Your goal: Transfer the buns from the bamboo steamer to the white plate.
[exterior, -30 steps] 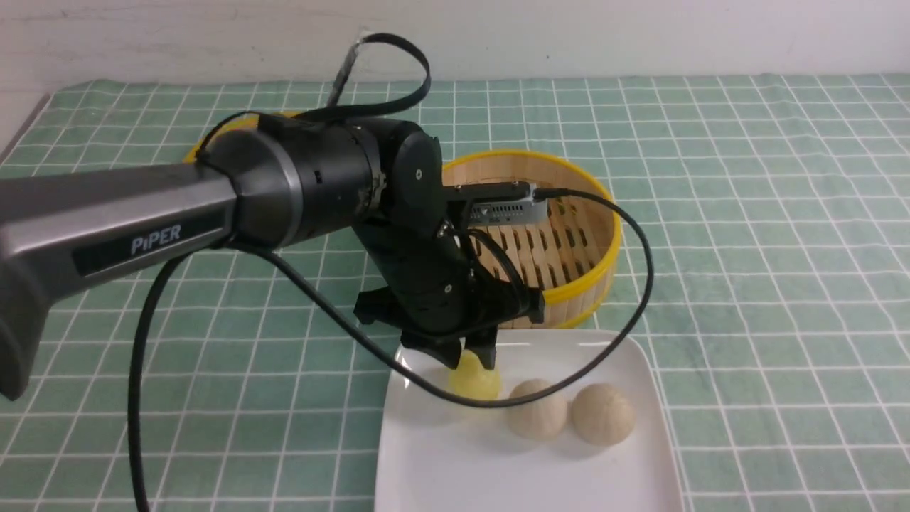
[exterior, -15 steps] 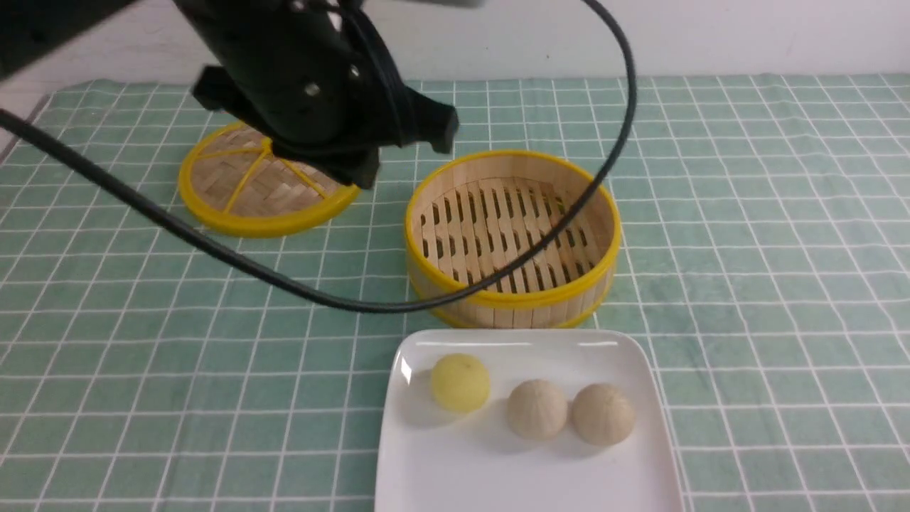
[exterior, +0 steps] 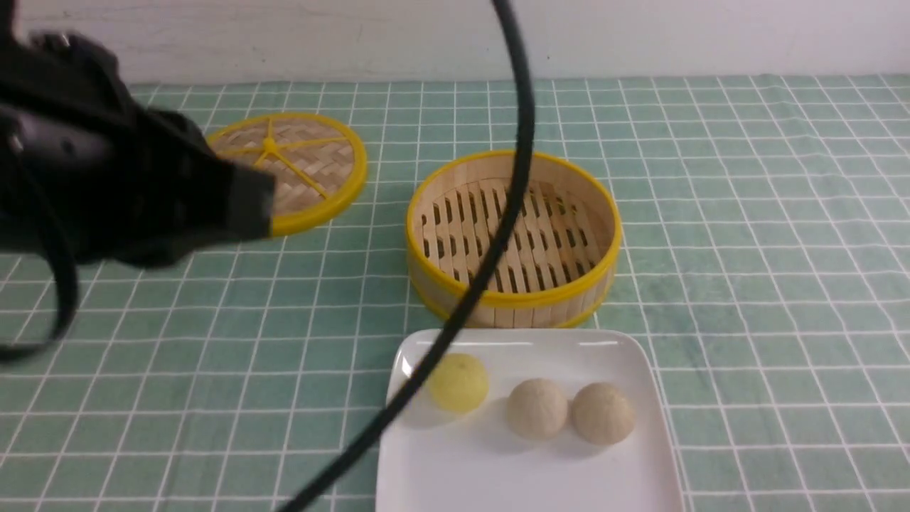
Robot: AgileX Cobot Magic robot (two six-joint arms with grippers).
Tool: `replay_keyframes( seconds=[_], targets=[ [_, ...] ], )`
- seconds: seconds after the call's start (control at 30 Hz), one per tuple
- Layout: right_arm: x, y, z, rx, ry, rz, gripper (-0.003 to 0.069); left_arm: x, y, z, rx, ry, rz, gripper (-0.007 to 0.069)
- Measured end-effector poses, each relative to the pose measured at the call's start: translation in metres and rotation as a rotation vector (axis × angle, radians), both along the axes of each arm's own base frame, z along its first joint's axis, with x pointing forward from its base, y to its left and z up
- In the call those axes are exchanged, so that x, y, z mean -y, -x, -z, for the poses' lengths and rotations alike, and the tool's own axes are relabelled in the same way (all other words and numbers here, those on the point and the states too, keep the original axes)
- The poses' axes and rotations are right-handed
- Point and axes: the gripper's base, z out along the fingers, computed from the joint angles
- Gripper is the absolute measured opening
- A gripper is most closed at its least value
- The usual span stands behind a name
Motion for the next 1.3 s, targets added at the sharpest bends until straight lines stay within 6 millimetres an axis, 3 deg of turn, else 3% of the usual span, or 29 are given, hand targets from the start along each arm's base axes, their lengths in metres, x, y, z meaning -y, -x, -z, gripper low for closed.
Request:
replay_keyframes(
  seconds=[0.03,0.17,0.47,1.3],
  targets=[
    [0.0,0.0,0.0,0.0,0.0,0.0,0.024,0.001,0.002,0.017,0.024,0.053,0.008,0.0001],
    [0.0,0.0,0.0,0.0,0.0,0.0,0.024,-0.003,0.011,0.051,0.079,0.175,-0.009,0.0004],
    [0.0,0.0,0.0,0.0,0.0,0.0,0.024,-0.011,0.022,0.095,0.04,0.191,-0.031,0.0009],
    [0.0,0.0,0.0,0.0,0.0,0.0,0.024,-0.015,0.025,0.098,0.058,0.153,-0.024,0.0026]
  ],
)
